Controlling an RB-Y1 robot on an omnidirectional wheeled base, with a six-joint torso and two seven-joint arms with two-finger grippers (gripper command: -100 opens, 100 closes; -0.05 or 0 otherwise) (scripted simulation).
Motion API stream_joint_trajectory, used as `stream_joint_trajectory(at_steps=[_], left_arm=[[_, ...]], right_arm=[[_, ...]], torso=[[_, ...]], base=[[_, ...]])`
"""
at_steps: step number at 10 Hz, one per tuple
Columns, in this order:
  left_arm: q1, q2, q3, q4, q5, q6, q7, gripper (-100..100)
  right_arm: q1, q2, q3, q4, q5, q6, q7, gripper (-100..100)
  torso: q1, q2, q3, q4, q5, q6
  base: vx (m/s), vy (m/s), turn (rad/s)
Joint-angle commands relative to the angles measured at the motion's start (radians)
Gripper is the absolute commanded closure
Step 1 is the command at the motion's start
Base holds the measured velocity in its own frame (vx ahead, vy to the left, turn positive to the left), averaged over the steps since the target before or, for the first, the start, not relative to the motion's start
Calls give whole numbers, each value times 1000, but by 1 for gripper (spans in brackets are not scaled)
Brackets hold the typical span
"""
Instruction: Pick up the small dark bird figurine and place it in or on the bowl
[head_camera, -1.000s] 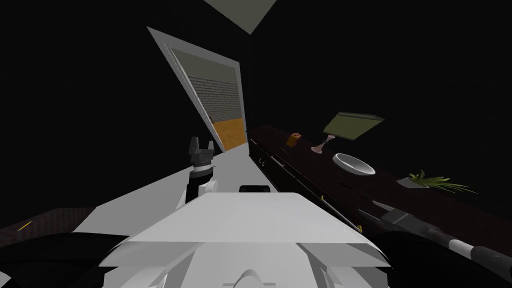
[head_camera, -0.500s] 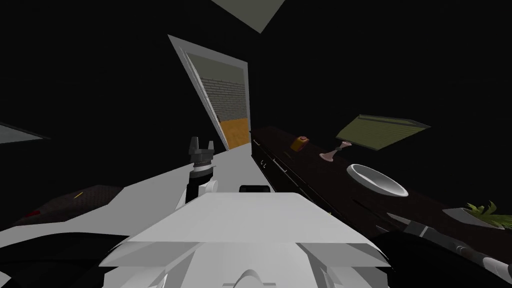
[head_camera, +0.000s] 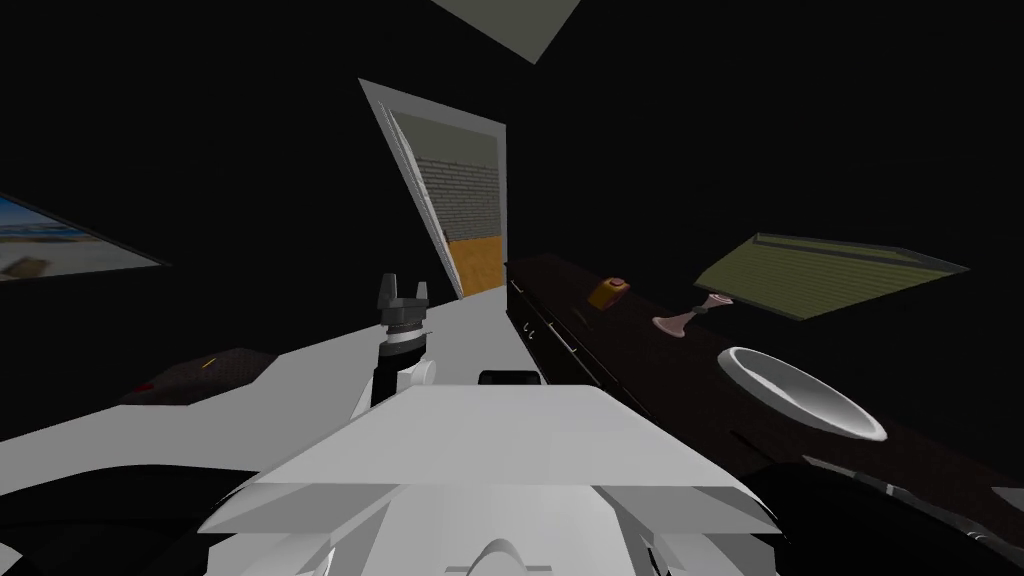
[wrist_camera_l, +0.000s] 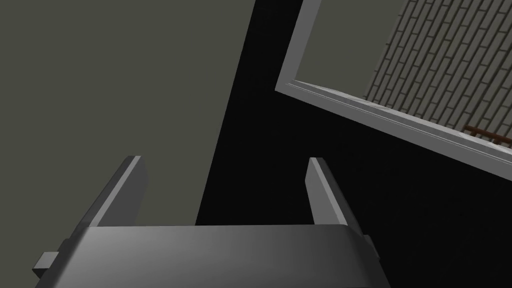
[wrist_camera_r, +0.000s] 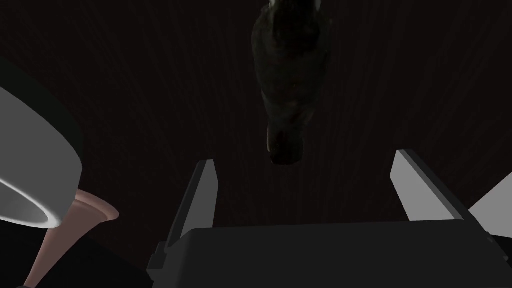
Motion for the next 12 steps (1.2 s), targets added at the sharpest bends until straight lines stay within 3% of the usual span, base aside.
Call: stream_joint_trajectory(at_steps=[1, 3, 4, 5, 6, 7, 8, 9, 10, 11, 12], left_arm=[[0, 0, 0, 0, 0, 0, 0, 0], [0, 0, 0, 0, 0, 0, 0, 0], [0, 0, 0, 0, 0, 0, 0, 0], [0, 0, 0, 0, 0, 0, 0, 0], [0, 0, 0, 0, 0, 0, 0, 0], [0, 0, 0, 0, 0, 0, 0, 0], [0, 0, 0, 0, 0, 0, 0, 0], [0, 0, 0, 0, 0, 0, 0, 0], [0, 0, 0, 0, 0, 0, 0, 0], [0, 0, 0, 0, 0, 0, 0, 0], [0, 0, 0, 0, 0, 0, 0, 0]], right_arm=[[8, -13, 16, 36, 31, -29, 9, -100], [11, -12, 14, 26, 30, -25, 3, -100], [10, -12, 16, 28, 31, -26, 4, 0], [-16, -43, 58, 8, 32, 2, -46, -100], [-16, -43, 58, 8, 32, 2, -51, -100], [-43, -74, 101, -11, 33, 30, -86, -100], [-43, -74, 101, -11, 33, 30, -105, -100], [-70, -106, 139, -31, 34, 58, -140, -100], [-70, -106, 144, -31, 34, 58, -160, -100], [-96, -137, 186, -51, 35, 86, -192, -100], [-96, -137, 186, -51, 35, 86, -214, -100]], torso=[[0, 0, 0, 0, 0, 0], [1, 2, 1, 0, 0, 0], [3, 3, 2, 1, 1, 1], [5, 3, 2, 1, 1, 1], [4, 7, 4, 1, 1, 0], [4, 8, 5, 2, 1, 1], [4, 10, 6, 2, 1, 0], [5, 9, 6, 2, 1, 1], [5, 11, 6, 2, 1, 0], [4, 11, 6, 3, 1, 1], [4, 11, 6, 3, 1, 1]], base=[[32, -62, 158], [8, -31, 37], [0, 0, 0], [-74, -12, 19], [-90, -21, 28], [-107, -15, 22], [-90, 3, 19], [-123, -2, 17], [-109, -19, 19], [-109, -25, 19], [-88, -17, 16]])
